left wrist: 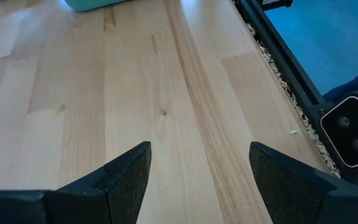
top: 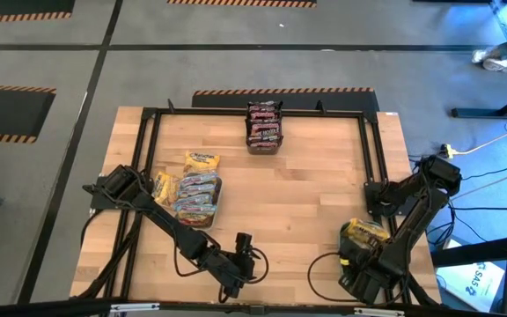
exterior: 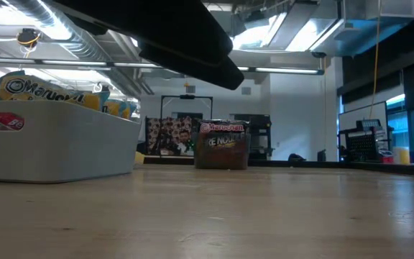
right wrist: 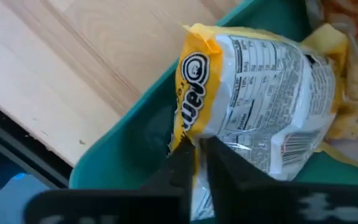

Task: Sort Maruchan noodles
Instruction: Put the bottom yellow noodle pack into the green bin

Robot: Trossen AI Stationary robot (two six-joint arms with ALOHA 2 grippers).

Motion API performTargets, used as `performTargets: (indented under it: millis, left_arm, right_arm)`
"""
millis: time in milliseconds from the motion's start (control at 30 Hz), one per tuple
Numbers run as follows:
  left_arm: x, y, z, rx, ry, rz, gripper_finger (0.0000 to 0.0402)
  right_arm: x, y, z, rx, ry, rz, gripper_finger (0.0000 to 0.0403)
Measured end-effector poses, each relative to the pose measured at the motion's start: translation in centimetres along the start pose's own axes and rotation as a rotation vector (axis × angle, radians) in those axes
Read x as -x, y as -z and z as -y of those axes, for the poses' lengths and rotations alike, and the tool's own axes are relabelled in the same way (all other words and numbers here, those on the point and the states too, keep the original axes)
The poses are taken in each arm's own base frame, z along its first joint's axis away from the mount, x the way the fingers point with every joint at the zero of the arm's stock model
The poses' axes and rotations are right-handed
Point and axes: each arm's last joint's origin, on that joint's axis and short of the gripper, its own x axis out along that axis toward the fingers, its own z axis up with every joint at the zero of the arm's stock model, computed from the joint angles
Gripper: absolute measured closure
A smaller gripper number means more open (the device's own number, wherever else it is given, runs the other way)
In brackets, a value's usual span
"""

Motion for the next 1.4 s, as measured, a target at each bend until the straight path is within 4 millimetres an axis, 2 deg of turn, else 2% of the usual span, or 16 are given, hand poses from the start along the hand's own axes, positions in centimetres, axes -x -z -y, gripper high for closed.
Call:
performTargets:
  millis: [67, 167, 533, 767, 833, 933, 1167, 1267, 1333, 1400]
  left_arm:
    - [0.0, 0.0, 0.0, 0.000, 0.000, 0.000, 0.0134]
    - [0.0, 0.0, 0.0, 0.000, 0.000, 0.000, 0.0134]
    - [0.0, 0.0, 0.0, -0.001, 0.000, 0.000, 0.0134]
    - [0.0, 0.0, 0.0, 0.001, 0.000, 0.000, 0.0134]
    - [0.0, 0.0, 0.0, 0.001, 0.000, 0.000, 0.0134]
    - [0.0, 0.0, 0.0, 0.000, 0.008, -0.002, 0.0134]
    - [0.0, 0.0, 0.1, 0.000, 0.025, -0.005, 0.0134]
    - [0.0, 0.0, 0.1, 0.000, 0.023, -0.005, 0.0134]
    - [0.0, 0.0, 0.0, 0.001, 0.022, -0.005, 0.0134]
    - [-0.1, 0.0, -0.1, 0.002, 0.020, -0.006, 0.0134]
  right_arm:
    - [0.1, 0.0, -0.1, 0.026, 0.001, 0.005, 0.0394]
    - [0.8, 0.0, -0.3, 0.057, -0.004, 0.009, 0.0390]
    - [5.7, -0.2, -0.5, 0.151, 0.050, 0.129, 0.0403]
    - [5.5, -0.3, -1.2, 0.049, -0.030, 0.145, 0.0380]
    - [5.1, -0.6, -1.3, 0.026, -0.021, 0.093, 0.0357]
    - [4.6, -1.0, -1.0, -0.034, 0.012, 0.041, 0.0298]
    - [3.5, -1.2, -0.7, -0.121, 0.037, 0.016, 0.0107]
    - [2.6, -1.2, -0.7, -0.135, 0.037, 0.006, 0.0042]
    - [2.0, -1.2, -0.6, -0.162, 0.047, -0.009, 0.0015]
    - [1.5, -1.2, -0.4, -0.178, 0.079, -0.029, 0.0008]
